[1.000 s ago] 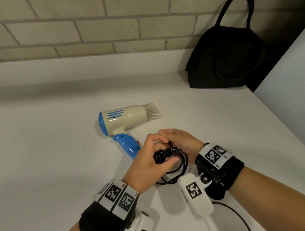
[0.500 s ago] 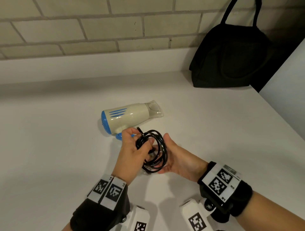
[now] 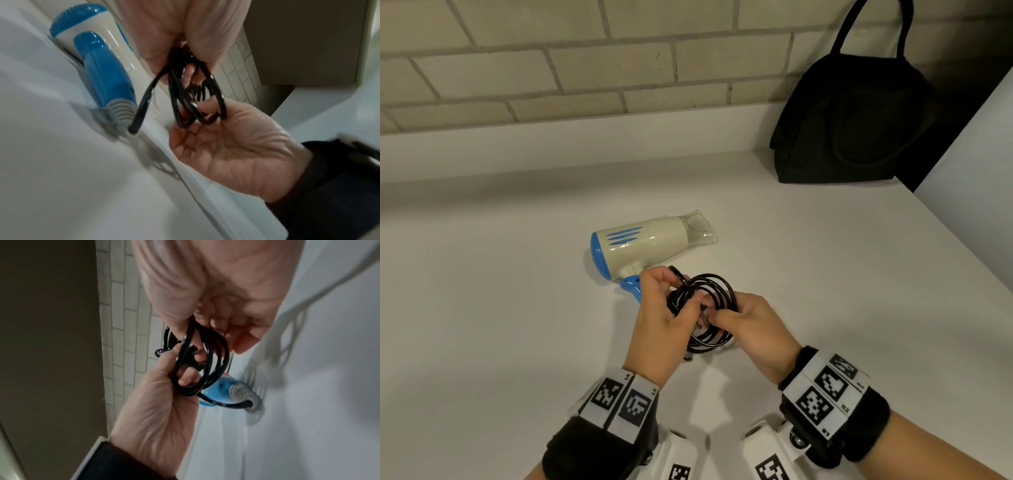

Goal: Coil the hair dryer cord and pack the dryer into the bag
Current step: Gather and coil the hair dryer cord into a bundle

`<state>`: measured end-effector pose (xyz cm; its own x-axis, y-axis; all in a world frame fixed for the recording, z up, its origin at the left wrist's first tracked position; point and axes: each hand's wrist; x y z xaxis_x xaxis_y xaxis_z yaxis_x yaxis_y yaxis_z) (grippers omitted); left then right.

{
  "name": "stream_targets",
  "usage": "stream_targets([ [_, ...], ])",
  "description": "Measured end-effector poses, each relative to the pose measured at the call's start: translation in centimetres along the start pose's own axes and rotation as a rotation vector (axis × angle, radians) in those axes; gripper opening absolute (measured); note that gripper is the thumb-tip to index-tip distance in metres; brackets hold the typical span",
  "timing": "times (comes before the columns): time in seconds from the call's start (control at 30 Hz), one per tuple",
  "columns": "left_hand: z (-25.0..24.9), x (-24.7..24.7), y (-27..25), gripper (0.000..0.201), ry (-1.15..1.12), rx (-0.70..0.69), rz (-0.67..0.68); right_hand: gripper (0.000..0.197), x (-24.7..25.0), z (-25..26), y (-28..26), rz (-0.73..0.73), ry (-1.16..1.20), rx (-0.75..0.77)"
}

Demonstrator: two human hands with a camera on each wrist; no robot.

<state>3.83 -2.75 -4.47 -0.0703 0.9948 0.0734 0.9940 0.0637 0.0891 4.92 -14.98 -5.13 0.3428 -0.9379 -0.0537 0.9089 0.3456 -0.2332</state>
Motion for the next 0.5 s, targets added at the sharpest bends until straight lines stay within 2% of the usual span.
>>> stream_targets([
  [0.2, 0.4, 0.0, 0.1, 0.046, 0.056, -0.052, -0.091, 0.032, -0.3, -0.2, -0.2, -0.071, 0.033, 0.004],
  [0.4, -0.1, 0.7, 0.2, 0.052, 0.142, -0.067, 0.027, 0.028, -0.2, 0.1, -0.6, -0.079, 0.111, 0.052],
  [0.5, -0.1, 1.1, 0.4, 0.043, 0.182, -0.061, 0.046, 0.027, 0.0, 0.3, -0.7, -0.073, 0.103, 0.061],
])
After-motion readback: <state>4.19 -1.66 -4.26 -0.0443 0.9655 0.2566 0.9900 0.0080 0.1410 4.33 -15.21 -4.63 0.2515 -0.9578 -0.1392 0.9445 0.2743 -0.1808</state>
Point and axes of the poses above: each hand's wrist, its own y-axis towards the middle knuckle, its own x-axis out of the back of the hand, z = x × y, and after that the axes turned 3 degrees about z, right-handed
